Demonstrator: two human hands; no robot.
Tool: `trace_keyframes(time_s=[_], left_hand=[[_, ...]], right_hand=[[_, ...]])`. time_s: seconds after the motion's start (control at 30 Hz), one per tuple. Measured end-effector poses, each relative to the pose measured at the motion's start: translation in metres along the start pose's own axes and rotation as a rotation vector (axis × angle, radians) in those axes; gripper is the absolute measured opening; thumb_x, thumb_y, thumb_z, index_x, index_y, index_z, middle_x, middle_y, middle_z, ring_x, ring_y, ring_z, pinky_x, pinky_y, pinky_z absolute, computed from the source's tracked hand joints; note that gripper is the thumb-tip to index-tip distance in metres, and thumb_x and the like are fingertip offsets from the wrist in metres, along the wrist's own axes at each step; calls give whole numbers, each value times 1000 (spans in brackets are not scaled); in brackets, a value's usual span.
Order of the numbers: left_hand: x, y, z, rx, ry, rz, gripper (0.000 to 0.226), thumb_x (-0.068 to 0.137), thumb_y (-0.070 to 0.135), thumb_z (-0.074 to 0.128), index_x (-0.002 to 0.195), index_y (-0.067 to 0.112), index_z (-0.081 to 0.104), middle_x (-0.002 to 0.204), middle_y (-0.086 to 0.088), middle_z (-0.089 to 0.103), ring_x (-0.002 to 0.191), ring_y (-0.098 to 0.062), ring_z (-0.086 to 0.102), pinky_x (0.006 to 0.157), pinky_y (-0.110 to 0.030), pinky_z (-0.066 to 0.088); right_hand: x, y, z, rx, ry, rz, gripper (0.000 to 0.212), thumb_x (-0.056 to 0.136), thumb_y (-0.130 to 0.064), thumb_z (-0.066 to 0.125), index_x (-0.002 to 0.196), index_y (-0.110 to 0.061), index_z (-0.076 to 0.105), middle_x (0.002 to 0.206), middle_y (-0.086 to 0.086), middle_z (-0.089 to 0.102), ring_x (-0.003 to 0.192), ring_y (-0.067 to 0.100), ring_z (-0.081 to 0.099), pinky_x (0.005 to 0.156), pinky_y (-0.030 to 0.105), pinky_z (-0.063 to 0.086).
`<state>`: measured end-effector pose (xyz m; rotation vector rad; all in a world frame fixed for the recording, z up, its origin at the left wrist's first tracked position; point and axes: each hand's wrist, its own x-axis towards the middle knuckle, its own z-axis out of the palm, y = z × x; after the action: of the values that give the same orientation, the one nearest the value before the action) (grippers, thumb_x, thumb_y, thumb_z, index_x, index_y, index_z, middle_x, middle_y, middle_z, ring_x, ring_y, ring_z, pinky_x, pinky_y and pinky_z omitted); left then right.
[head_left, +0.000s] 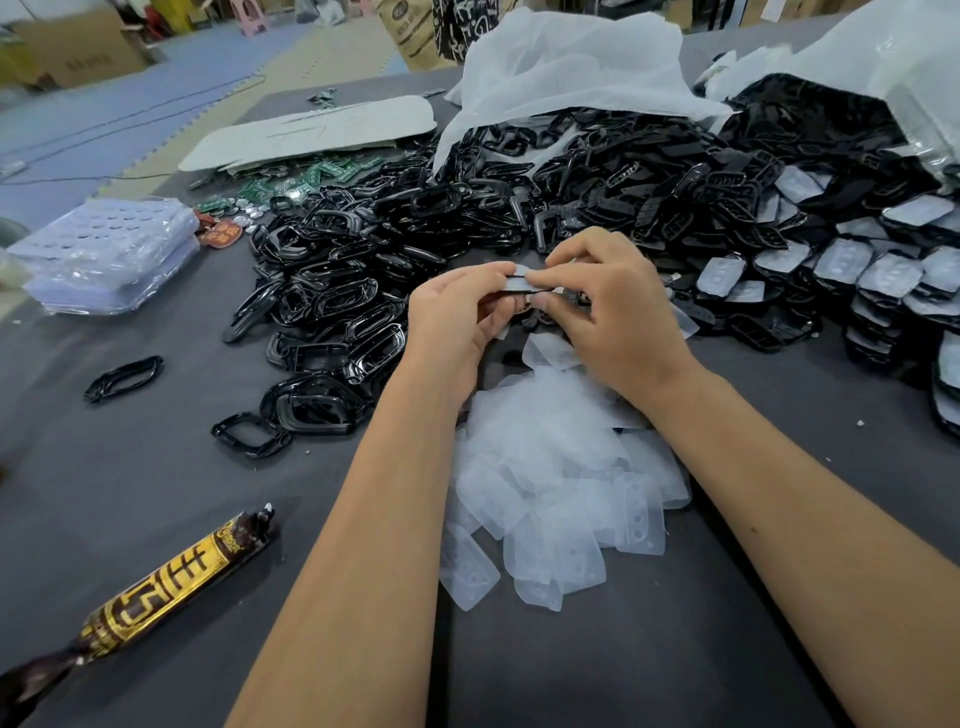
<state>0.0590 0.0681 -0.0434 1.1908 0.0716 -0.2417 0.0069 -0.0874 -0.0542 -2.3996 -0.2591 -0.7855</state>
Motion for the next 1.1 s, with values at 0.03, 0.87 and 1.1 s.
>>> trace_keyframes(time_s=[0.03, 0.87, 1.1], left_hand=[[0, 1, 0, -3, -28, -15, 17, 96, 7, 65, 98, -7, 75, 81, -15, 73, 63, -15, 66, 57, -16, 54], [-4, -4, 6, 24, -132, 22, 13, 100, 1, 61, 94, 3, 72, 89, -13, 70, 75, -13, 63, 73, -24, 58], [-7, -4, 4, 20, -141, 48, 5, 96, 4, 70, 91, 6, 71, 89, -12, 70, 72, -12, 65, 73, -24, 59]], right_hand=[[0, 0, 0, 12, 34, 2, 17, 93, -15, 76, 109, -10, 81, 104, 7, 67, 102, 27, 59, 90, 34, 47], [3, -1, -3, 994, 46, 585, 24, 96, 3, 67, 114, -11, 74, 88, 4, 73, 83, 16, 69, 71, 25, 56], [2, -1, -2, 954, 69, 568, 22, 92, 3, 72, 110, -9, 74, 76, 0, 73, 78, 15, 70, 74, 24, 57]])
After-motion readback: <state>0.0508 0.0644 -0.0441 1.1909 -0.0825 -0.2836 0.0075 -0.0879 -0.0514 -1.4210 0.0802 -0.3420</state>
